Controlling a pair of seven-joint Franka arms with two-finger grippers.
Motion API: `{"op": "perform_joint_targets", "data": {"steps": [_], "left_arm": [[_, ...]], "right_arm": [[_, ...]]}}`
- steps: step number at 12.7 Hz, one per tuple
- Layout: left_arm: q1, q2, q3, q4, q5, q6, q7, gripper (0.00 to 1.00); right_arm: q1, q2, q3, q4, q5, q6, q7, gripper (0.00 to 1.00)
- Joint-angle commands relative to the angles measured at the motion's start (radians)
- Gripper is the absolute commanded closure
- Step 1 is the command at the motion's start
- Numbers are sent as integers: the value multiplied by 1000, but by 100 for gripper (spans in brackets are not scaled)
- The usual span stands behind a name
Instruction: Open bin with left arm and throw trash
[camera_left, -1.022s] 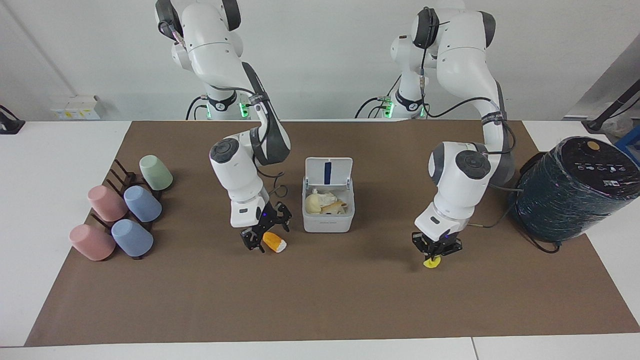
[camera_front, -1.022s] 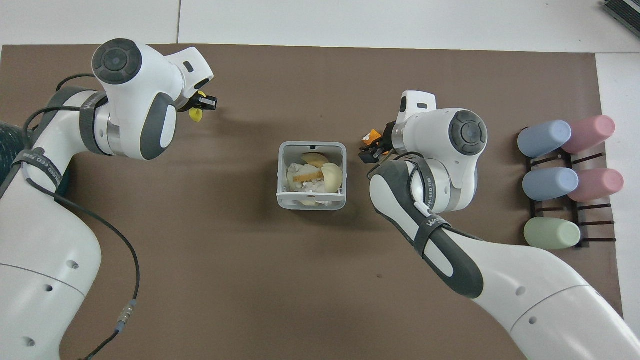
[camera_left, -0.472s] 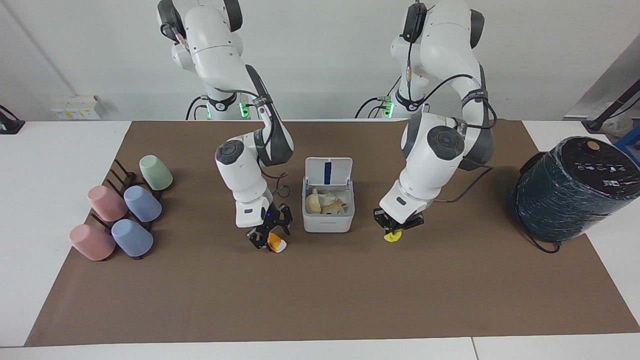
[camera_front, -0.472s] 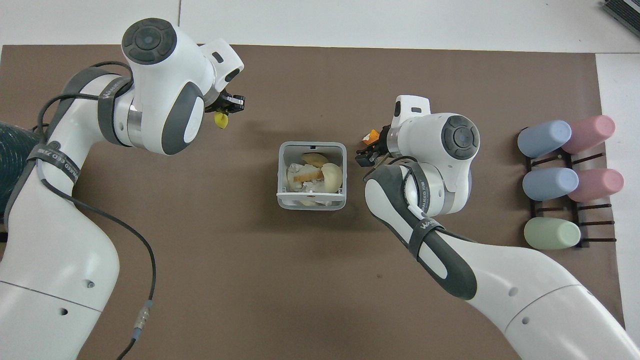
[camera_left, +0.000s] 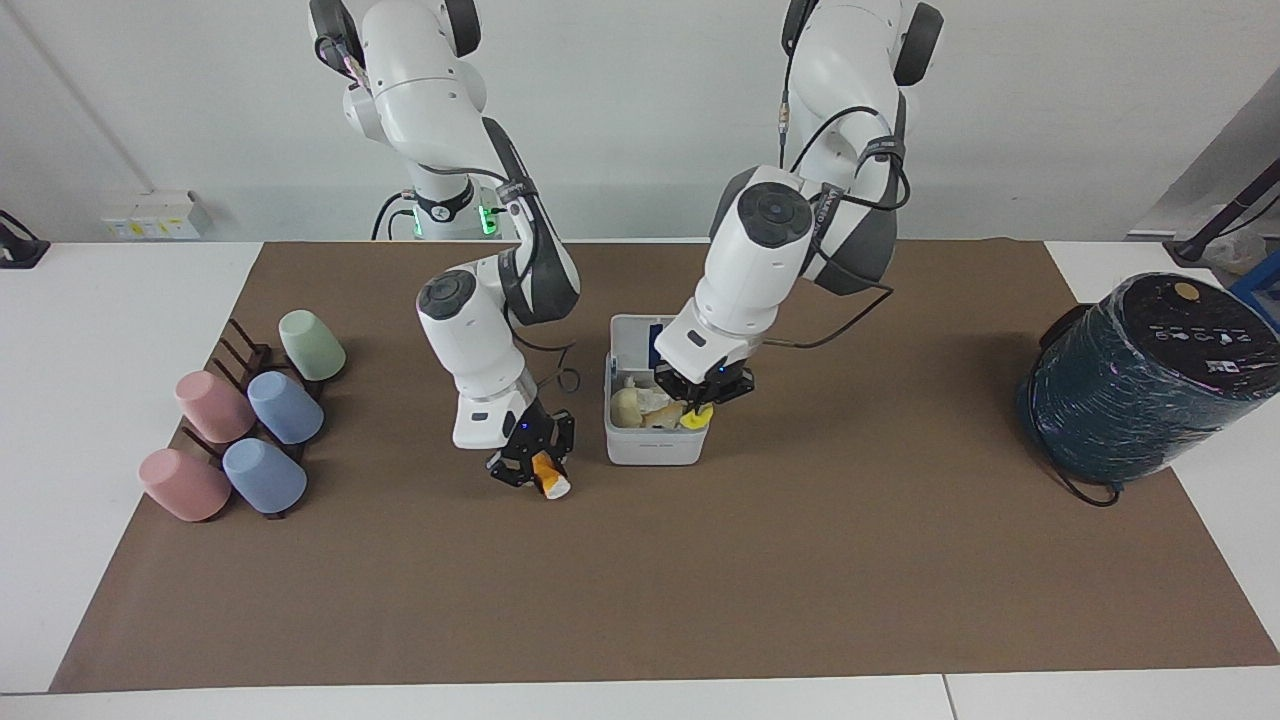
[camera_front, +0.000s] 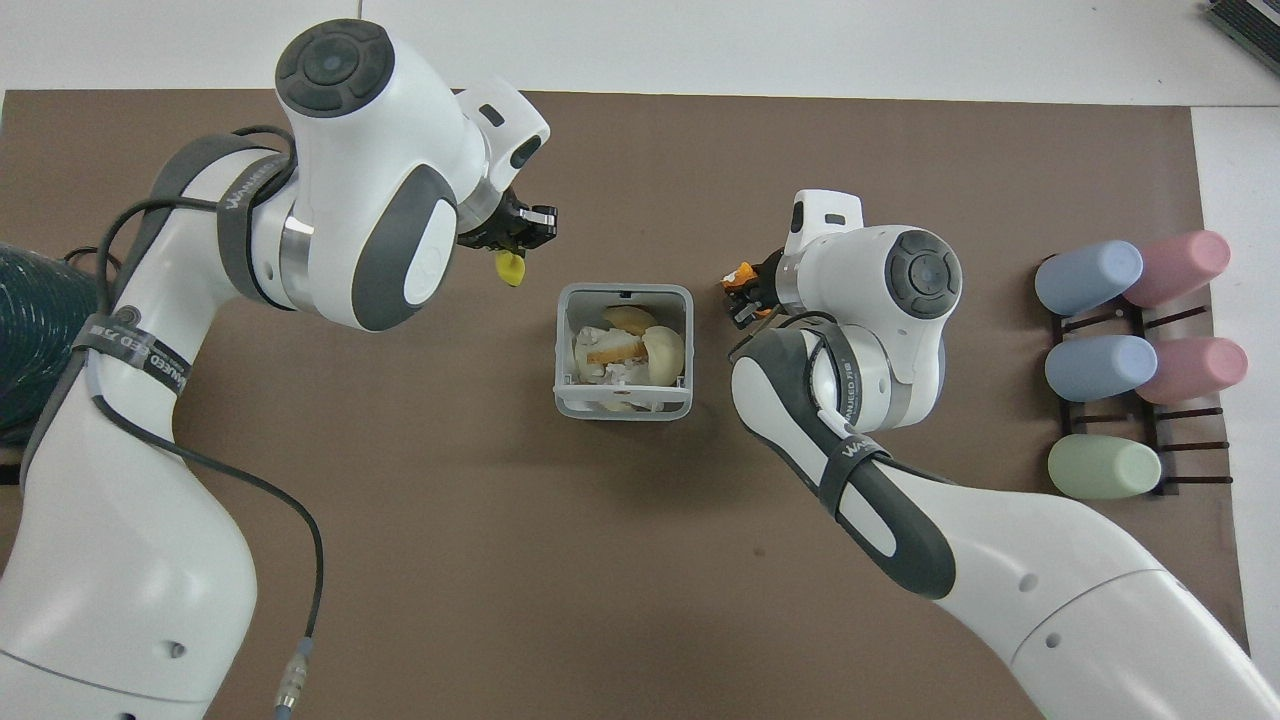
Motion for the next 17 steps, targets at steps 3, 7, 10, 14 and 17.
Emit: {"op": "perform_joint_targets", "data": {"steps": [3, 7, 10, 14, 17], "left_arm": [[-26, -59, 17, -92, -7, 15, -6, 13], [-24, -60, 21, -69, -6, -16, -5, 10], [35, -65, 38, -14, 5, -115, 1, 10], [149, -95, 35, 60, 34, -282, 70, 10], [238, -137, 35, 58, 50, -341, 210, 10]], "right_arm": [[-13, -154, -30, -9, -21, -208, 198, 100], [-17, -180, -28, 60, 0, -342, 455, 100], [2, -175, -15, 83, 25, -339, 605, 100], [75, -175, -11, 84, 166, -302, 790, 100], [176, -152, -11, 80, 175, -226, 972, 100]]}}
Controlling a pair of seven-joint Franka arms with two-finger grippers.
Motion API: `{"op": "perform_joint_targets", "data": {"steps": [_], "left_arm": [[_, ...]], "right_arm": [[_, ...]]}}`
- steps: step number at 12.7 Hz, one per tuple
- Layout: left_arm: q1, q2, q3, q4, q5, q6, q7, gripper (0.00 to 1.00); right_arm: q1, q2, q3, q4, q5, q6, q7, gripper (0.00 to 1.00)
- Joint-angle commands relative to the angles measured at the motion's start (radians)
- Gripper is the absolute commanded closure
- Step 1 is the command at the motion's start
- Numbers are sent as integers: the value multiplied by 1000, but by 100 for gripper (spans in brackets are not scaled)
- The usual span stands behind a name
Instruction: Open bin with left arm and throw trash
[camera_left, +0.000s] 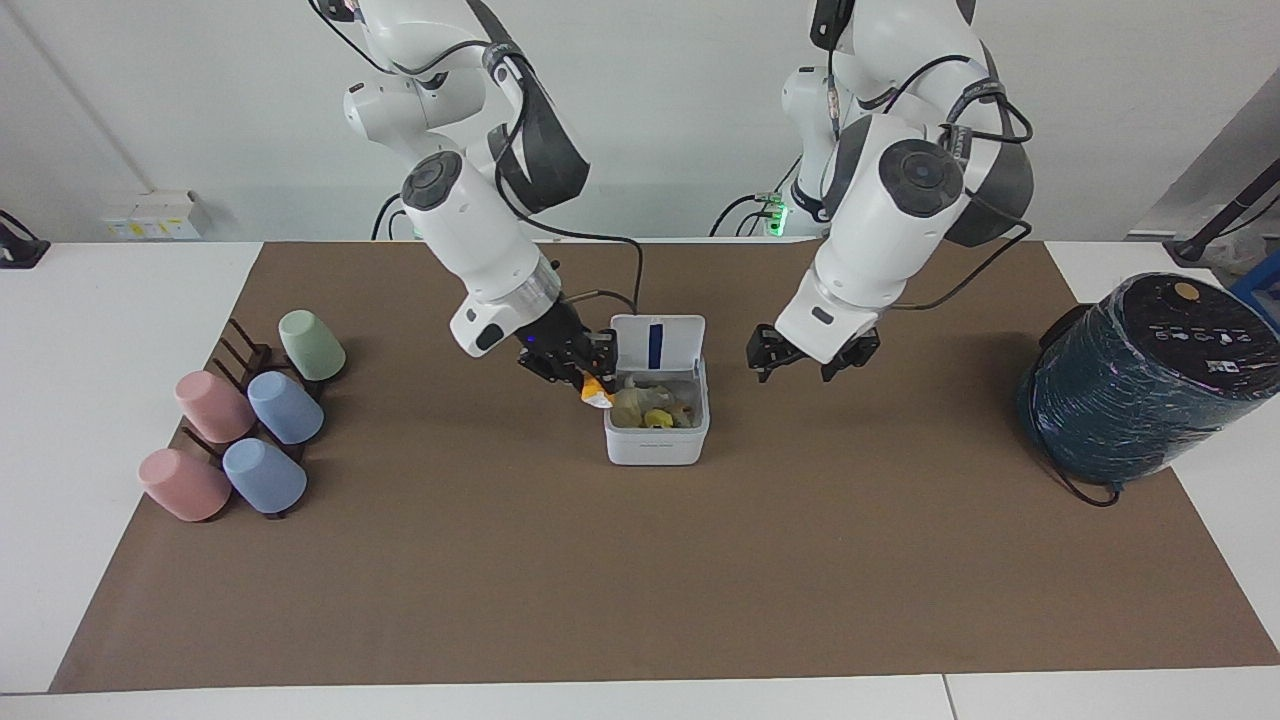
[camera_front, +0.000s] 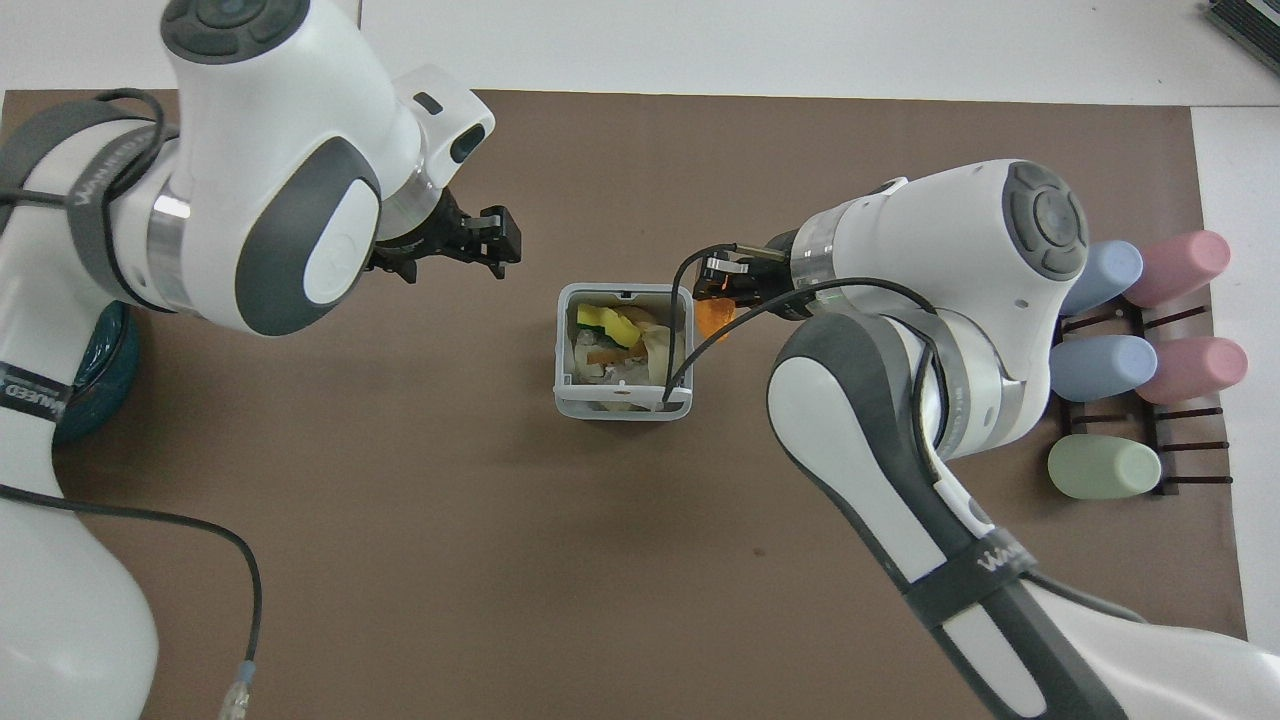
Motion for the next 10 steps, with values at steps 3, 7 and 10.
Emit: {"op": "perform_joint_targets", "data": {"steps": [3, 7, 10], "left_arm": [[138, -68, -8, 2, 17, -102, 248, 10], [218, -131, -9, -5, 53, -125, 416, 10], [239, -174, -12, -10, 63, -184, 471, 10]], "right_arm": [[71, 64, 2, 4, 23, 48, 112, 100], [72, 89, 2, -11, 23, 53, 111, 100], [72, 120, 2, -10, 22, 94, 104, 92]]}}
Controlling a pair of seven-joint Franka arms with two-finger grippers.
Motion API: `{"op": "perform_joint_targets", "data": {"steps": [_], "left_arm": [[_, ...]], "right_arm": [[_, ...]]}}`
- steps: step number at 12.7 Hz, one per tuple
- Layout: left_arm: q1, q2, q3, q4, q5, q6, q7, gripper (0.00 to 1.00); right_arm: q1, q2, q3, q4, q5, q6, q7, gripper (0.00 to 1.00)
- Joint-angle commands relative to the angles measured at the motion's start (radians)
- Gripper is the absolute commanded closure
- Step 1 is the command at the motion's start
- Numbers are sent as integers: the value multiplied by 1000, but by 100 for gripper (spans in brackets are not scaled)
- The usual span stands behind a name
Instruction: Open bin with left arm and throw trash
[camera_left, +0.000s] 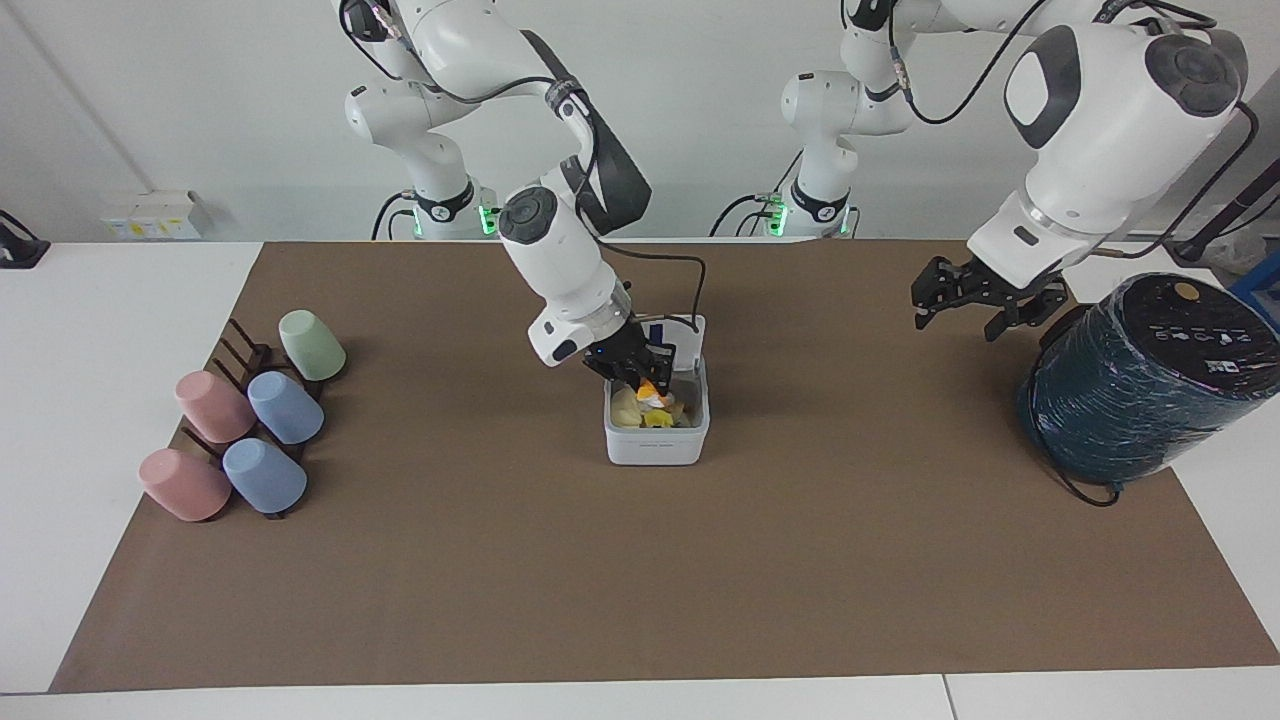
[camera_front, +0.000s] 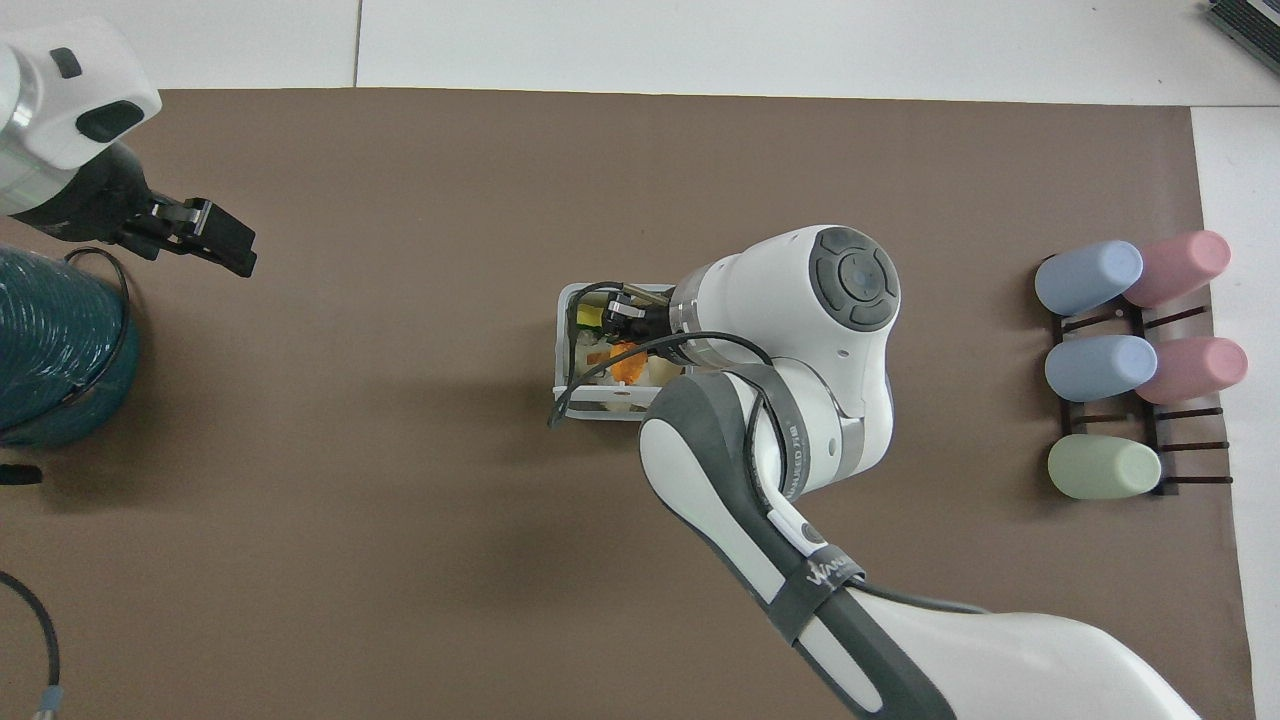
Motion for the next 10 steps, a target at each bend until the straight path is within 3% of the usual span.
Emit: {"op": "perform_joint_targets", "data": {"steps": [1, 2, 3, 5, 8, 10], "left_arm": [[2, -53, -14, -28, 34, -48, 30, 10], [-3, -85, -14, -69, 43, -48, 29, 10], [-4, -116, -18, -113, 44, -43, 29, 10], [-4, -147, -22, -181, 44, -14, 26, 9], [-20, -190, -24, -285, 41, 126, 15, 5], [-18, -193, -24, -298, 37, 157, 1, 3]], "right_arm": [[-4, 25, 4, -4, 21, 45, -6, 54], [-5, 25, 4, 1, 20, 36, -4, 11], [-4, 21, 4, 6, 11, 38, -9, 0], [-13, -7, 2, 10, 9, 19, -9, 0], [-19, -88, -4, 10, 7, -50, 2, 0], [-39, -145, -25, 6, -15, -90, -4, 0]]}}
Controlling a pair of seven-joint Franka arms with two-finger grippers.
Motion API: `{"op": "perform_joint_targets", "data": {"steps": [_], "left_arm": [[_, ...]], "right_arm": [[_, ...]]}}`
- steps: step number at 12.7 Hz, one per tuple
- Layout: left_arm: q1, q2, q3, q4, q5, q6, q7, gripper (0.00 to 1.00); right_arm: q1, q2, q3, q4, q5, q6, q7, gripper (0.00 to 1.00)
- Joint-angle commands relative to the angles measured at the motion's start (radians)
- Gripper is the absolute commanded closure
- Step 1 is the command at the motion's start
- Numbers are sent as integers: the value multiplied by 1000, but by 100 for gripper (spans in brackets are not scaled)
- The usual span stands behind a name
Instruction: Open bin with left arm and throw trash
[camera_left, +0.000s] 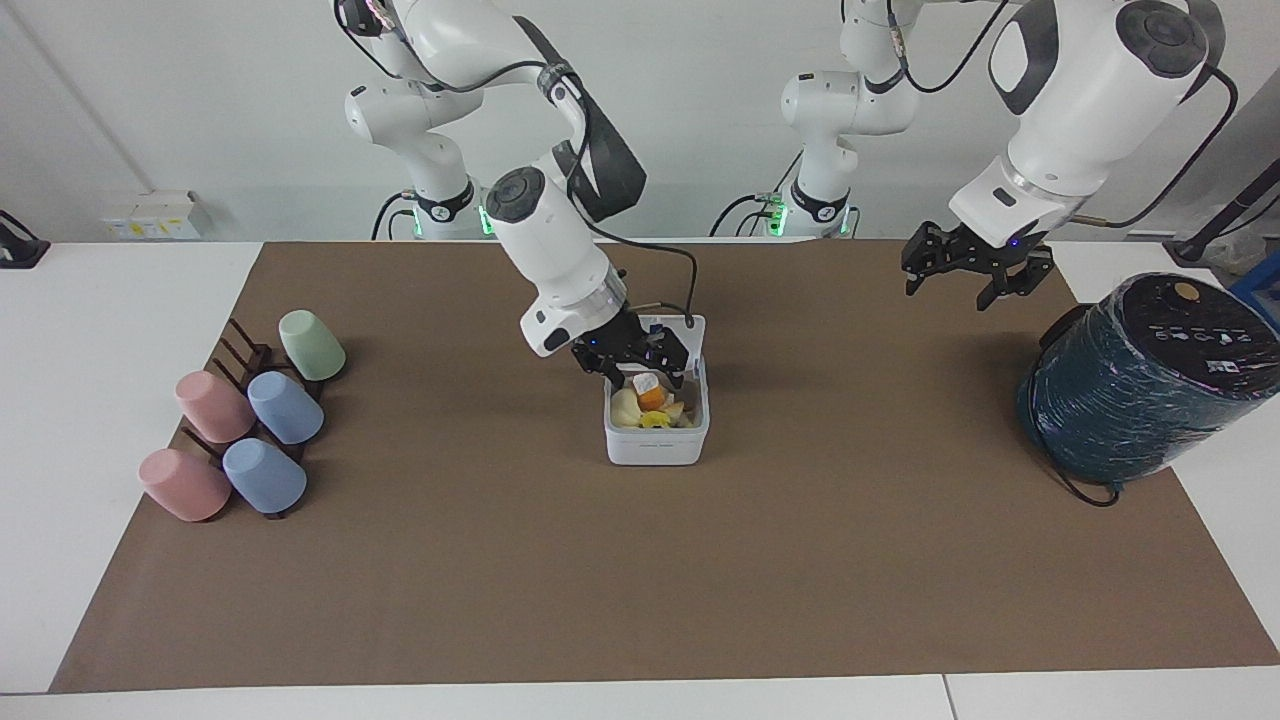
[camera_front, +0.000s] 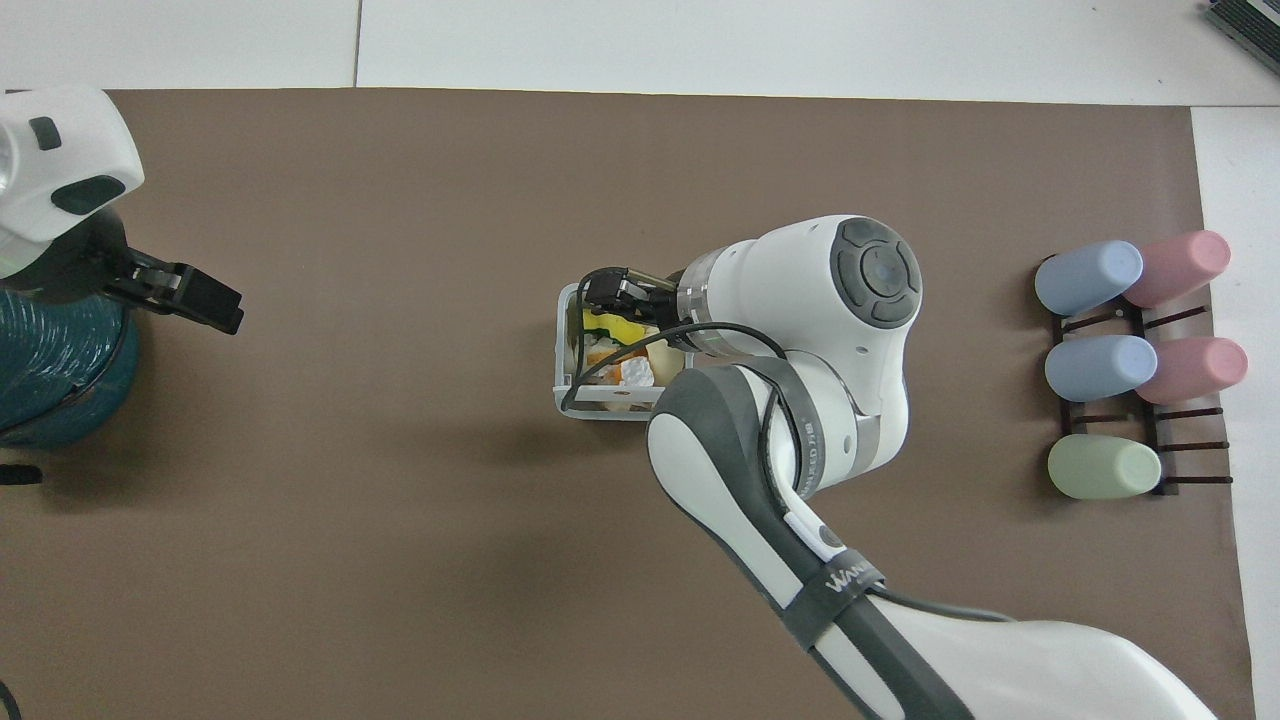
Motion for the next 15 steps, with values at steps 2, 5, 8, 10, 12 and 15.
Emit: {"op": "perform_joint_targets", "data": {"steps": [2, 5, 8, 10, 12, 15], "left_arm": [[-11, -48, 4, -69, 11, 75, -28, 0], [-5, -48, 6, -69, 12, 79, -24, 0], [-5, -48, 6, -69, 12, 79, -22, 0], [-6, -46, 6, -68, 12, 80, -24, 0], [0, -46, 6, -66, 12, 91, -16, 0], [3, -46, 6, -66, 15, 95, -16, 0]], "right_arm": [[-100, -108, -12, -23, -201, -66, -21, 0], [-224, -155, -12, -23, -400, -184, -204, 0], [-355, -188, -13, -18, -459, -299, -430, 0], [-381, -214, -15, -13, -518, -350, -438, 0], [-416, -243, -15, 7, -520, -400, -456, 0], [-548, -254, 39, 103, -500, -549, -550, 0]]}}
